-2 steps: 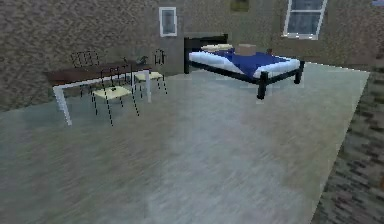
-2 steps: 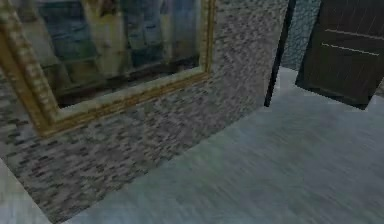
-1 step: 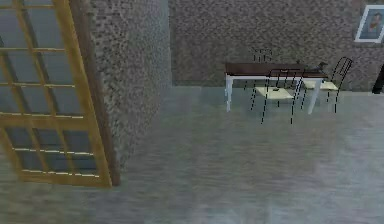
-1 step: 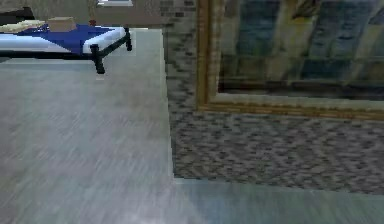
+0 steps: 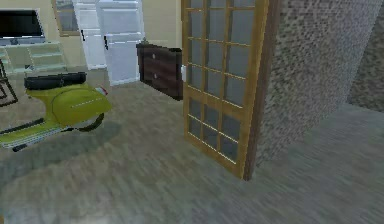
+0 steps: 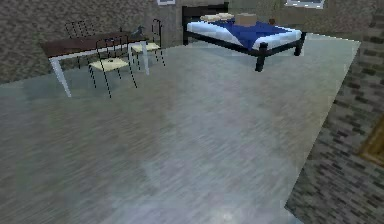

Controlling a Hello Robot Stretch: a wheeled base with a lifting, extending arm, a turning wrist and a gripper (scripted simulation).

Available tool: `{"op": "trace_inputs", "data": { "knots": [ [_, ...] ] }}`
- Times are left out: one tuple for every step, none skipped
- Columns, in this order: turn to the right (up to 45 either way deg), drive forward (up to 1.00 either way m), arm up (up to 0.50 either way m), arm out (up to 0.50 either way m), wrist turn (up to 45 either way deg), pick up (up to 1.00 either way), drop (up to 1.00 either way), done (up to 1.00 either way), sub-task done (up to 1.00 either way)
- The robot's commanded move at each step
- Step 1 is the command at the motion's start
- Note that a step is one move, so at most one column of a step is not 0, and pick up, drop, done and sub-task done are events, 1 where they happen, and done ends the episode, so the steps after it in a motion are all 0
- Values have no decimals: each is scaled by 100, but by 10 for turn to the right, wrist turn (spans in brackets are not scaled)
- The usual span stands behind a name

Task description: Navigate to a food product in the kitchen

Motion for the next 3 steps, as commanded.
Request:
{"op": "trace_inputs", "data": {
  "knots": [
    [-120,0,0,0,0,0,0,0,0],
    [0,100,0,0,0,0,0,0,0],
    [0,100,0,0,0,0,0,0,0]
  ]
}}
